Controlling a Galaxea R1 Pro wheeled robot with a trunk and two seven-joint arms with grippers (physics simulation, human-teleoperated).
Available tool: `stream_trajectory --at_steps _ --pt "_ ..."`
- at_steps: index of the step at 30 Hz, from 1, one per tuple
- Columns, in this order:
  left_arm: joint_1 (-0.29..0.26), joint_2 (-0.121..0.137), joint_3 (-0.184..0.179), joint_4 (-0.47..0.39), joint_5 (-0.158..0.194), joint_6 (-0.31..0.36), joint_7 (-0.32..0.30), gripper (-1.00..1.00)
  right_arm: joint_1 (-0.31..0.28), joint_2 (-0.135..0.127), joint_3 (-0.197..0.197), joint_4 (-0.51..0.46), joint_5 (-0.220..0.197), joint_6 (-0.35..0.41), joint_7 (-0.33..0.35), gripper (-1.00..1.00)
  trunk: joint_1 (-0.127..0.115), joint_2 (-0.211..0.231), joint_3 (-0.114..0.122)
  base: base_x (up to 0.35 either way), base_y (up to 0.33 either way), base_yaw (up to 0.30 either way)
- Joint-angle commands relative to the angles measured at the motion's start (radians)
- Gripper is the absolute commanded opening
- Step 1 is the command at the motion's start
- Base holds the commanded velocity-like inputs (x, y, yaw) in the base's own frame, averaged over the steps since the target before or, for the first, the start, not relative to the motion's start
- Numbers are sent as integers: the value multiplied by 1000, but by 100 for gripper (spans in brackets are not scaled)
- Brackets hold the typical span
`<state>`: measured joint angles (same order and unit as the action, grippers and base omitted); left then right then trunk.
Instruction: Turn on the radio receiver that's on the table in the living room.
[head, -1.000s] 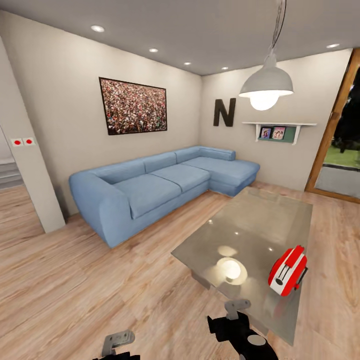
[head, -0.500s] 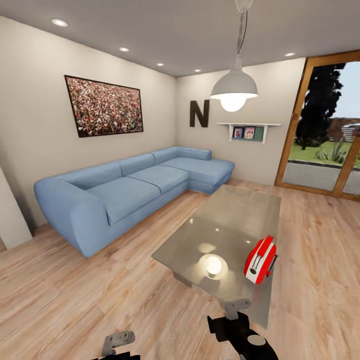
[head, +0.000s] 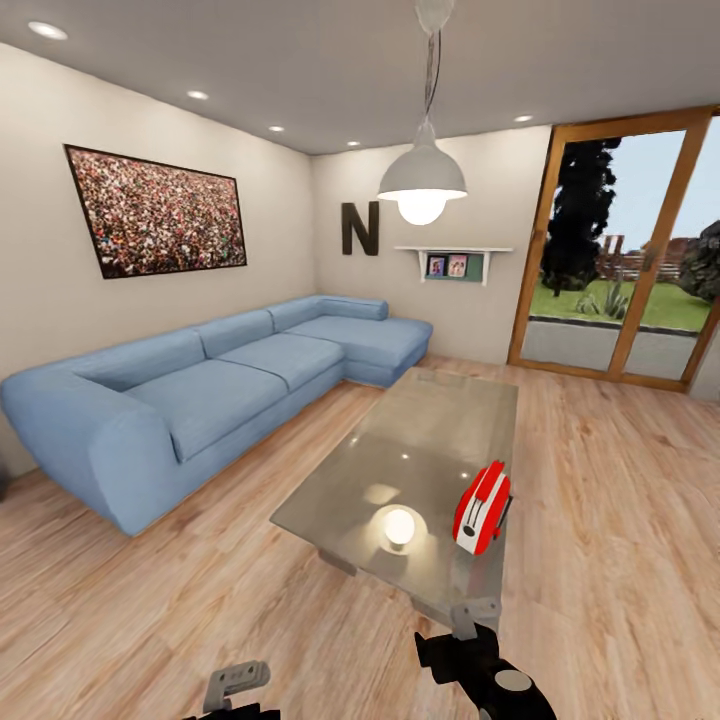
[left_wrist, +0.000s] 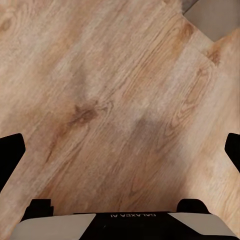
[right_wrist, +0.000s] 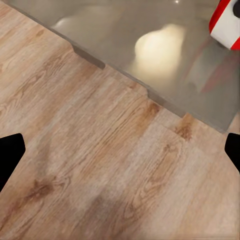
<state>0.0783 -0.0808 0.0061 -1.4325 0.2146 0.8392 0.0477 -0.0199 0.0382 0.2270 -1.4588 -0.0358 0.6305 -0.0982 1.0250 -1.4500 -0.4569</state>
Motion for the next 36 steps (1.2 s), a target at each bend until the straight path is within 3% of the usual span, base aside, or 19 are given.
stream_trajectory --at_steps 1,18,27,36 --pt "0 0 0 0 0 0 0 100 0 0 0 0 0 0 0 100 0 0 0 0 0 -30" --pt "0 -1 0 1 0 0 0 100 0 0 0 1 1 0 0 100 0 0 0 0 0 -75" --pt "1 -1 0 1 0 0 0 100 0 0 0 2 0 0 0 100 0 0 3 0 0 -259" --pt "0 -1 0 2 0 0 0 100 0 0 0 4 1 0 0 100 0 0 3 0 0 -28"
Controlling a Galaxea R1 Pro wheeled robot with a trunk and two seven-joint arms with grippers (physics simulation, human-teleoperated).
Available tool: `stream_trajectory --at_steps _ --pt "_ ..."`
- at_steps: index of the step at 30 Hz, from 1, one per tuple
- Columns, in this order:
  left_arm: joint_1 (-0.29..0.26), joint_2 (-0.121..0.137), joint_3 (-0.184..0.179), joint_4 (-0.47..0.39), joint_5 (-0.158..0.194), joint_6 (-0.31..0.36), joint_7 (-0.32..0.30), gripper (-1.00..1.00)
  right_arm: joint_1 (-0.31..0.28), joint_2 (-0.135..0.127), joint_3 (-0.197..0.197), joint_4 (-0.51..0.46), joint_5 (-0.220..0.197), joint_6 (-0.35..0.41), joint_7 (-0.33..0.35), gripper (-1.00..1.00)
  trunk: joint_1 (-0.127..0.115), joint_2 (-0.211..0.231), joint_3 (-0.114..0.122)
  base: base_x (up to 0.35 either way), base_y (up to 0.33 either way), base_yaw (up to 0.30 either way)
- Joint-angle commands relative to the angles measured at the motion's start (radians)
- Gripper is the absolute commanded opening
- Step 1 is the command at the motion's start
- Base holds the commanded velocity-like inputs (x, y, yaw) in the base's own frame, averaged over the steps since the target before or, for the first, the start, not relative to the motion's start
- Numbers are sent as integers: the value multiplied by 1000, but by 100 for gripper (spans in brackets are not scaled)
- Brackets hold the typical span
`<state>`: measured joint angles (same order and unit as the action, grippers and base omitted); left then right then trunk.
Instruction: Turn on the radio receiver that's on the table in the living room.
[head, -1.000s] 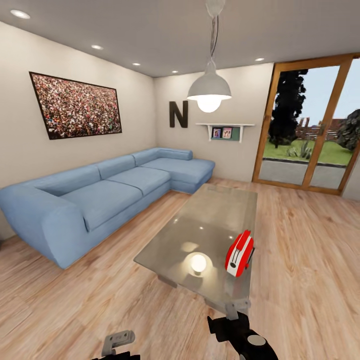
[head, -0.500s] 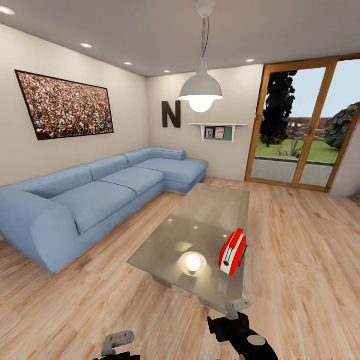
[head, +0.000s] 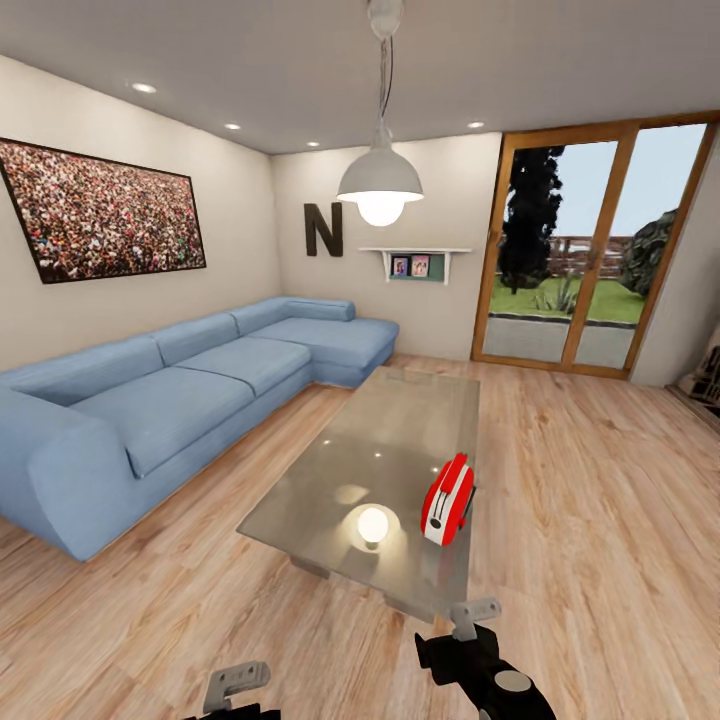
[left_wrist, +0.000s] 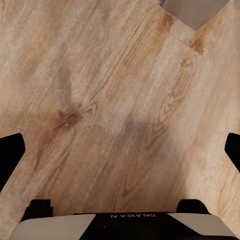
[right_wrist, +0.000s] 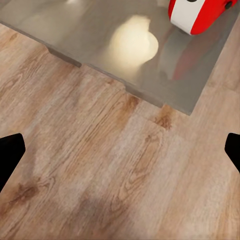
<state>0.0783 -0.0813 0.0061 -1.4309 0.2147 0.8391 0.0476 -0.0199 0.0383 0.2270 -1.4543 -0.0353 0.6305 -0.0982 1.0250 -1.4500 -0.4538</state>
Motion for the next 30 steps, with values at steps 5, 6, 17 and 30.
stream_trajectory --at_steps 5,6,17,30 --pt "0 0 0 0 0 1 0 100 0 0 0 0 0 0 0 100 0 0 0 0 0 0" --pt "0 0 0 0 0 1 0 100 0 0 0 0 0 0 0 100 0 0 0 0 0 0" --pt "0 0 0 1 0 0 -1 100 0 0 0 0 0 0 0 100 0 0 0 148 172 -2" --pt "0 0 0 1 0 0 -2 100 0 0 0 0 0 0 0 100 0 0 4 223 265 -252"
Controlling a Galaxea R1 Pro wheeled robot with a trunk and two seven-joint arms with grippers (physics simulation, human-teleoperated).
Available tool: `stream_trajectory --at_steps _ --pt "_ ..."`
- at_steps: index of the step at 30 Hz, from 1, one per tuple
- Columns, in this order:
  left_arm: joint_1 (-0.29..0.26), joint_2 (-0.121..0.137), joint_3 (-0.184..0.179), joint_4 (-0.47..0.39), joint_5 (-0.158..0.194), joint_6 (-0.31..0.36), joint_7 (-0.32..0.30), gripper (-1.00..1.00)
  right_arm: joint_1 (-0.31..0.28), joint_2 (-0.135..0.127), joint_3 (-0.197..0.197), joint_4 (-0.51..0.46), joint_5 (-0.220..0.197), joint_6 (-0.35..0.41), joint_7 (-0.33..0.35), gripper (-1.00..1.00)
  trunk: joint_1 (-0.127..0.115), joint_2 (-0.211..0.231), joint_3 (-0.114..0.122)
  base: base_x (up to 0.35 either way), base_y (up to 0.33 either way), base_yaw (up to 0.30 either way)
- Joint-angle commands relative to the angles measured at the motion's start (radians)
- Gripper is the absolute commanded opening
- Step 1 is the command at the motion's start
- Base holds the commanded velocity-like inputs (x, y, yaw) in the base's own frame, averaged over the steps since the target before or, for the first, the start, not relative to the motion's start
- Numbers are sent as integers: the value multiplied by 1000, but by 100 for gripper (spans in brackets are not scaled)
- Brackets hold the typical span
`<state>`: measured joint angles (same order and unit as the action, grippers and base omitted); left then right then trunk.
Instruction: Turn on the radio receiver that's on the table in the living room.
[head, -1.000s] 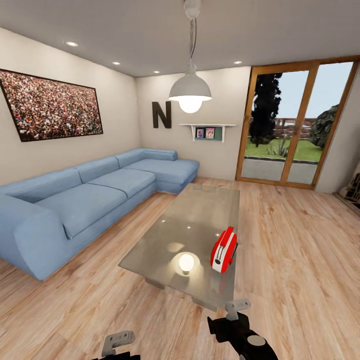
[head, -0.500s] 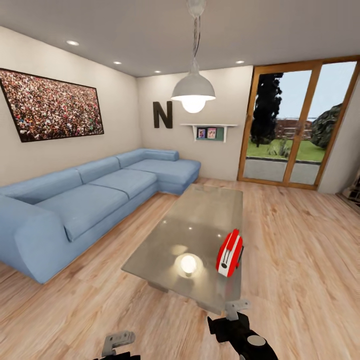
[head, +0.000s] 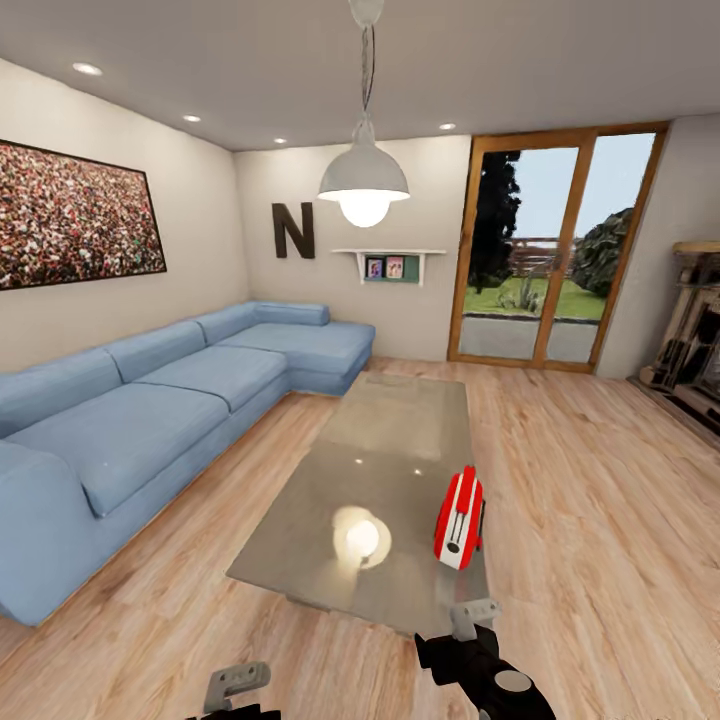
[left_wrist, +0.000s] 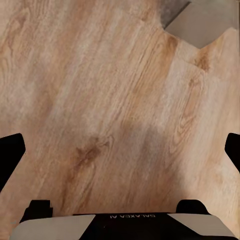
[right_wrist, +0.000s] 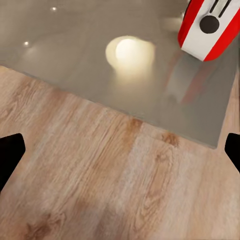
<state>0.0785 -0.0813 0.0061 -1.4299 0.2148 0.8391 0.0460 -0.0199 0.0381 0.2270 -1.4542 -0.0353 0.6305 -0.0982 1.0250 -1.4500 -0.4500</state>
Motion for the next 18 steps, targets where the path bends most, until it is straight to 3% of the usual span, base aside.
stream_trajectory --at_steps 1,9,18 --pt "0 0 0 0 0 0 0 100 0 0 0 0 0 0 0 100 0 0 1 224 235 -290" --pt "0 0 0 0 0 0 0 100 0 0 0 0 0 0 0 100 0 0 9 152 120 -272" --pt "0 0 0 0 0 0 0 100 0 0 0 0 0 0 0 100 0 0 11 13 10 -117"
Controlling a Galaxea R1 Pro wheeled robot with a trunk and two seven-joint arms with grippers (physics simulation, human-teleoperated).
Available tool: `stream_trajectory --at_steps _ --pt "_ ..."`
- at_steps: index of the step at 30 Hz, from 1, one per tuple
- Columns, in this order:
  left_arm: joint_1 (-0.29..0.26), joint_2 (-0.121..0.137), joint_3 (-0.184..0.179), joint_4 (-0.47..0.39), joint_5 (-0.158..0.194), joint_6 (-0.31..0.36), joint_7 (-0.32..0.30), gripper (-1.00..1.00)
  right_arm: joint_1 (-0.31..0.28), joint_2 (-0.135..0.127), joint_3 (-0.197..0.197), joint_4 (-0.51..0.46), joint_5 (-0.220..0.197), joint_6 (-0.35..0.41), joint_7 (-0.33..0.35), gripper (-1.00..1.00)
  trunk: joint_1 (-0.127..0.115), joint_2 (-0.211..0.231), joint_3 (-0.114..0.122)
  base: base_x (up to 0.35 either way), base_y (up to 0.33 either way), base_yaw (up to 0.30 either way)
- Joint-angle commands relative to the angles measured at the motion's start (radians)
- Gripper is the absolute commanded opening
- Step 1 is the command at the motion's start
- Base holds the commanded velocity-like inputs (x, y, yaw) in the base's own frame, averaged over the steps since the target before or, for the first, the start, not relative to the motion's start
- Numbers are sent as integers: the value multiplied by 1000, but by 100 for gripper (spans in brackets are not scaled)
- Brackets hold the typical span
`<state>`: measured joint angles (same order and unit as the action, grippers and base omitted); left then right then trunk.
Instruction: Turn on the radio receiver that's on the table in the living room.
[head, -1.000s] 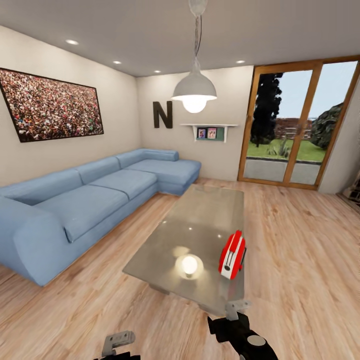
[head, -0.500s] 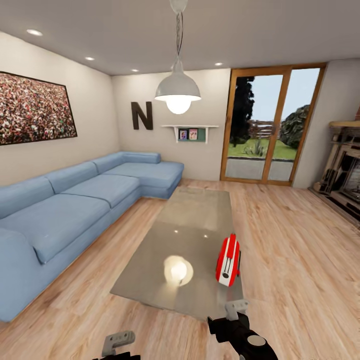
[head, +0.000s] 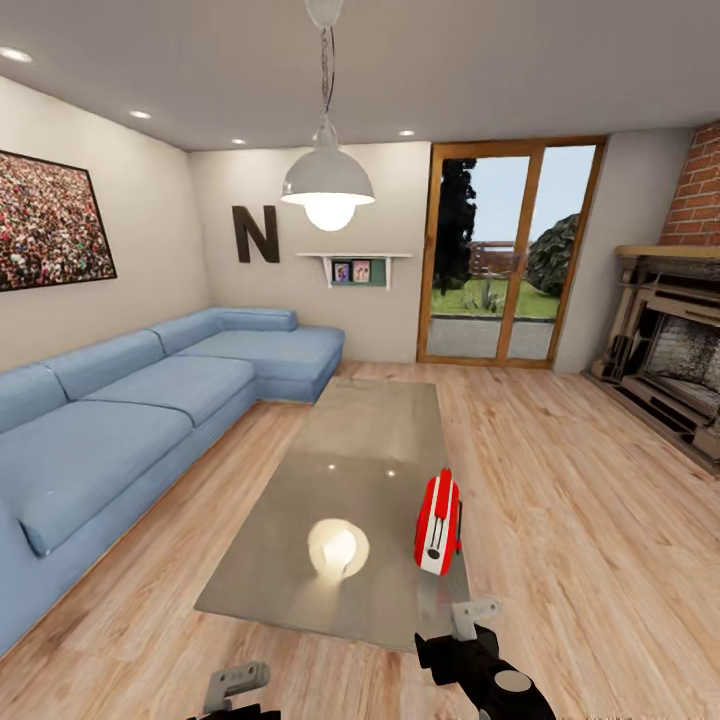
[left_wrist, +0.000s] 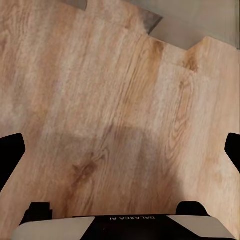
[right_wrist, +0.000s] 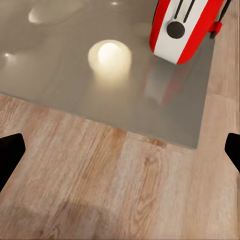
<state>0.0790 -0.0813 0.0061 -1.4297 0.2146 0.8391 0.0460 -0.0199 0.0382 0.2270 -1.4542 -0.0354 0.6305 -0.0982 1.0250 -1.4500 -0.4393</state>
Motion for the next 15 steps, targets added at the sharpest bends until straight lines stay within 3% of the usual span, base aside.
stream_trajectory --at_steps 1,5,14,15 --pt "0 0 0 0 0 -1 0 100 0 0 0 0 0 0 0 100 0 0 0 57 40 -278" --pt "0 0 0 0 0 0 1 100 0 0 0 0 0 -1 0 100 0 0 1 27 19 -190" --pt "-1 1 0 -4 0 1 2 100 0 0 0 45 -1 -4 0 100 0 0 1 2 2 -17" --pt "0 2 1 -11 1 3 2 100 0 2 42 46 4 -10 -5 100 0 0 1 0 0 0"
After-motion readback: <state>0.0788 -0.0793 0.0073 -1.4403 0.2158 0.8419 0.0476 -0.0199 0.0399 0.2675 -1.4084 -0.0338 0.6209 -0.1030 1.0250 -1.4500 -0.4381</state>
